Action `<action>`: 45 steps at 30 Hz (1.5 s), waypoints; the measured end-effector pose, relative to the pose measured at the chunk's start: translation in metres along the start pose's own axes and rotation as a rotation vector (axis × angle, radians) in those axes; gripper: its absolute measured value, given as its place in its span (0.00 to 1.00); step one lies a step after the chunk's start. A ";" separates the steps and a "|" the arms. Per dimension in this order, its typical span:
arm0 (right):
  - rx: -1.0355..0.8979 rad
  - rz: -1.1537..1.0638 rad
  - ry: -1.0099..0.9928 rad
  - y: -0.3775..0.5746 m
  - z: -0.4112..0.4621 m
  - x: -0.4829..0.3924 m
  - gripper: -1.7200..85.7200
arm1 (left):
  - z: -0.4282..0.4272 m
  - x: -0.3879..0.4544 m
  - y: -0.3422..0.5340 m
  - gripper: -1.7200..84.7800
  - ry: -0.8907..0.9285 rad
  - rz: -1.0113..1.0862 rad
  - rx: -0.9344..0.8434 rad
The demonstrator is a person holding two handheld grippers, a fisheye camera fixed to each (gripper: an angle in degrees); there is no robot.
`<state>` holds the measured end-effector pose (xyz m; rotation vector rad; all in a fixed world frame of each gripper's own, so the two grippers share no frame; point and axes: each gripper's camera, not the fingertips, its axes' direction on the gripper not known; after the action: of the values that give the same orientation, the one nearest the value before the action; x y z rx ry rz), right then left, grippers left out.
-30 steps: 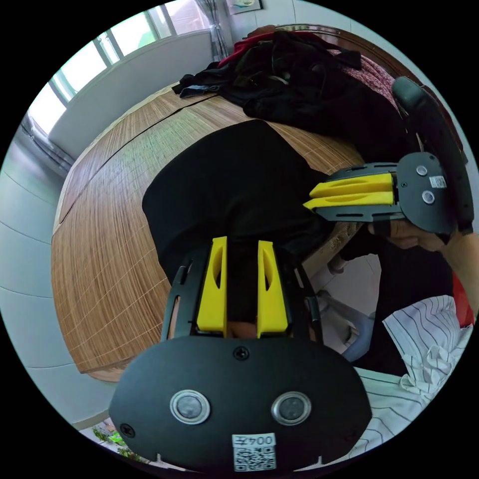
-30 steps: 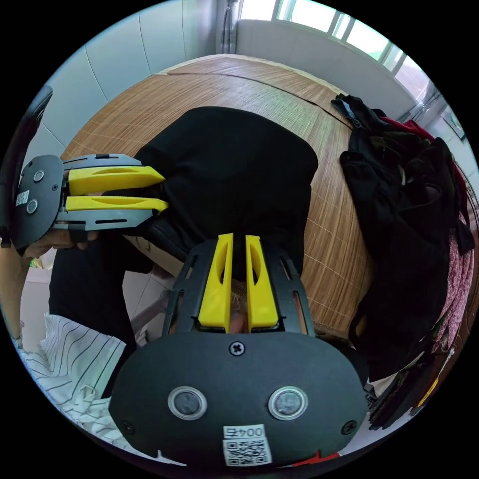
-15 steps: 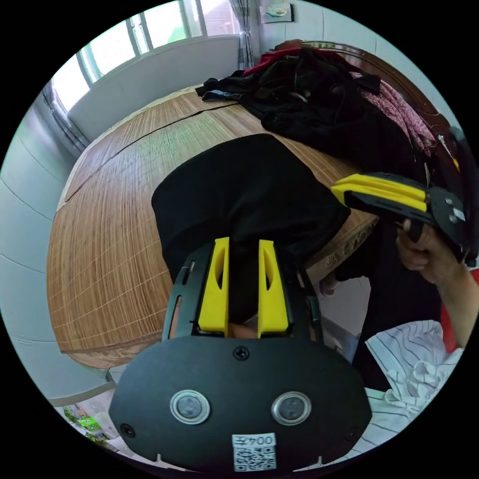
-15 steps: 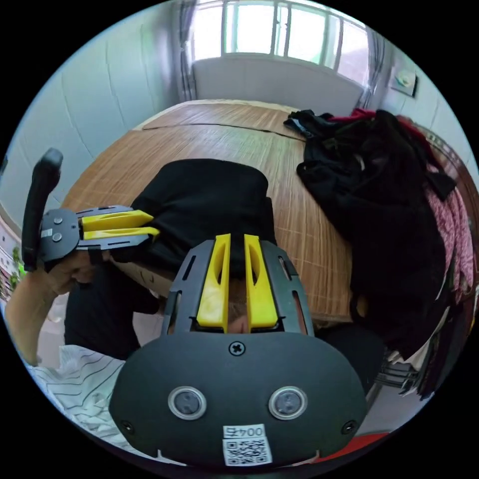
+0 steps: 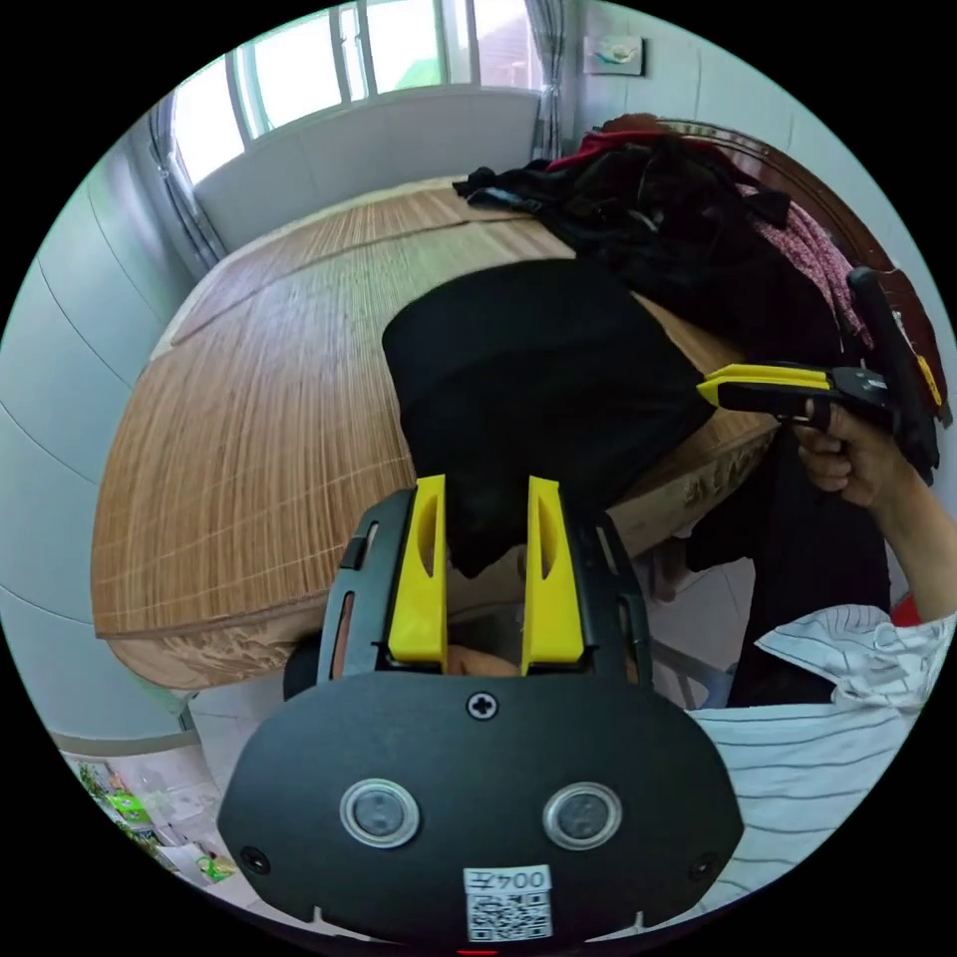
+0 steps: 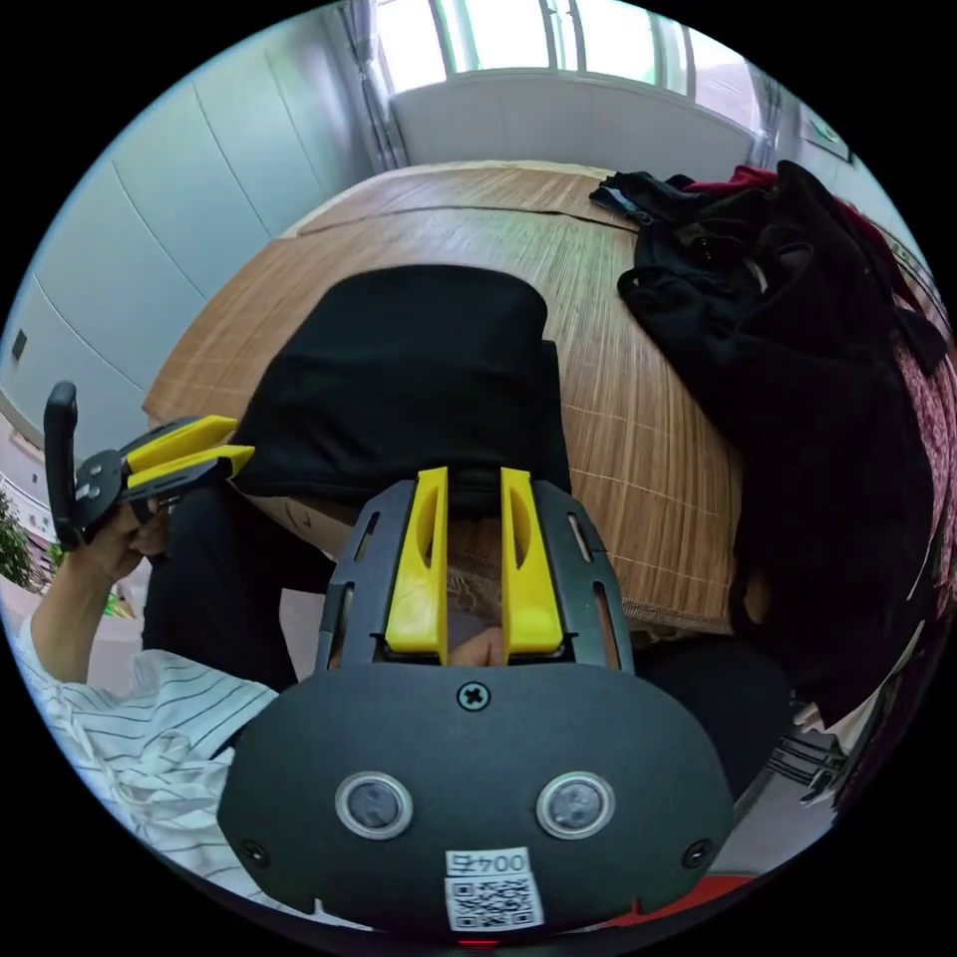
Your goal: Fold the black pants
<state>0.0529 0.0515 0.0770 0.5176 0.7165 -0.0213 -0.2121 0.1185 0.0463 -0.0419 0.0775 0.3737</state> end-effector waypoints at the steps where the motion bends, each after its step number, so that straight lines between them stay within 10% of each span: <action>1: 0.032 0.005 -0.012 0.003 -0.013 0.005 0.12 | -0.017 -0.005 0.007 0.15 -0.002 0.025 0.045; 31: -0.199 -0.421 0.184 -0.218 0.110 -0.199 0.11 | -0.066 -0.067 0.049 0.05 0.069 -0.170 0.020; 45: -0.099 -0.331 -0.130 -0.188 0.052 -0.181 0.09 | -0.161 -0.157 0.068 0.02 0.262 -0.438 0.221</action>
<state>-0.0887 -0.1651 0.1404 0.2960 0.6652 -0.3243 -0.3933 0.1160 -0.1027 0.1103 0.3618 -0.0821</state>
